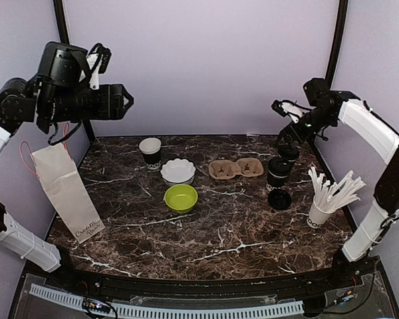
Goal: Pack the takeout coffee
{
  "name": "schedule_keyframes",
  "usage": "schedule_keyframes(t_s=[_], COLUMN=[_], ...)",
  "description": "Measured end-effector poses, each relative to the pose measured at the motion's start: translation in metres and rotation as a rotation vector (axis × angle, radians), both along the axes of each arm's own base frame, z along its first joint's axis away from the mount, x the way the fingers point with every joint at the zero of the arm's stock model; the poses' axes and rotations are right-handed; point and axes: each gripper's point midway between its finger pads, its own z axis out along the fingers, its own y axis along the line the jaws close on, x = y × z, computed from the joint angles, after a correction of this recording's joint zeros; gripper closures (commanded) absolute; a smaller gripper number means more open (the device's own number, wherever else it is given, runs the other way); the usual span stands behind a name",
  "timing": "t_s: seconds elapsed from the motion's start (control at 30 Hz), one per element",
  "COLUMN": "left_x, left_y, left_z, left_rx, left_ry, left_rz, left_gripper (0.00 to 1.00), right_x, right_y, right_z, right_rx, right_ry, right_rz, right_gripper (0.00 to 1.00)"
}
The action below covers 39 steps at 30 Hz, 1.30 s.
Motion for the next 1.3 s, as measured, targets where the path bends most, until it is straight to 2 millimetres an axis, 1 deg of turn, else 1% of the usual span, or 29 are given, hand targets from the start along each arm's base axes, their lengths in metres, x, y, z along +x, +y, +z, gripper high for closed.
schedule_keyframes(t_s=[0.03,0.07,0.1,0.17,0.2,0.27,0.3,0.37,0.4,0.53,0.6,0.7,0.77,0.8,0.83,0.87,0.9,1.0,1.07,1.2,1.27,1.3], left_x=[-0.004,-0.007,-0.012,-0.018,-0.021,-0.027,-0.03,-0.036,-0.038,-0.04,-0.038,-0.035,-0.034,-0.034,-0.033,-0.032,-0.031,-0.025,-0.019,-0.005,0.004,0.007], left_y=[0.018,0.031,0.05,0.078,0.095,0.12,0.133,0.149,0.154,0.167,0.168,0.168,0.168,0.169,0.171,0.174,0.177,0.185,0.189,0.193,0.194,0.195], left_z=[0.002,0.004,0.002,-0.004,-0.009,-0.018,-0.022,-0.03,-0.035,-0.053,-0.065,-0.086,-0.106,-0.115,-0.125,-0.134,-0.141,-0.15,-0.153,-0.162,-0.169,-0.172], left_rx=[0.002,0.002,0.006,0.01,0.014,0.015,0.017,0.014,0.015,0.033,0.047,0.074,0.104,0.117,0.13,0.146,0.154,0.151,0.139,0.144,0.154,0.161], left_ry=[0.019,0.03,0.054,0.089,0.11,0.142,0.155,0.171,0.176,0.198,0.221,0.265,0.309,0.328,0.349,0.374,0.39,0.423,0.436,0.463,0.479,0.487], left_rz=[0.058,0.098,0.157,0.244,0.295,0.377,0.419,0.481,0.503,0.577,0.607,0.641,0.668,0.68,0.698,0.718,0.738,0.784,0.805,0.821,0.822,0.821], left_gripper=[0.32,0.33,0.33,0.35,0.35,0.34,0.29,0.23,0.22,0.17,0.16,0.17,0.2,0.24,0.26,0.3,0.31,0.42,0.46,0.5,0.56,0.66], right_x=[-0.004,-0.008,-0.012,-0.02,-0.023,-0.028,-0.03,-0.034,-0.036,-0.042,-0.045,-0.048,-0.047,-0.047,-0.047,-0.047,-0.048,-0.048,-0.048,-0.046,-0.047,-0.047], right_y=[0.004,0.007,0.011,0.02,0.024,0.035,0.041,0.049,0.053,0.066,0.071,0.075,0.076,0.077,0.078,0.078,0.079,0.08,0.081,0.082,0.082,0.081], right_z=[0.009,0.017,0.023,0.029,0.029,0.028,0.027,0.023,0.022,0.019,0.016,0.008,0.002,-0.002,-0.004,-0.007,-0.009,-0.011,-0.014,-0.02,-0.022,-0.022], right_rx=[0.023,0.045,0.065,0.101,0.114,0.139,0.149,0.164,0.17,0.195,0.207,0.213,0.212,0.212,0.211,0.21,0.208,0.209,0.208,0.204,0.202,0.201], right_ry=[-0.021,-0.039,-0.051,-0.06,-0.058,-0.048,-0.04,-0.025,-0.017,-0.001,0.006,0.027,0.043,0.05,0.055,0.061,0.065,0.068,0.071,0.085,0.088,0.089], right_rz=[0.014,0.027,0.041,0.073,0.088,0.124,0.141,0.167,0.18,0.22,0.237,0.253,0.257,0.262,0.266,0.273,0.278,0.29,0.3,0.304,0.304,0.304], right_gripper=[0.12,0.12,0.12,0.12,0.12,0.13,0.13,0.13,0.13,0.13,0.13,0.13,0.14,0.14,0.14,0.14,0.14,0.15,0.15,0.15,0.16,0.16])
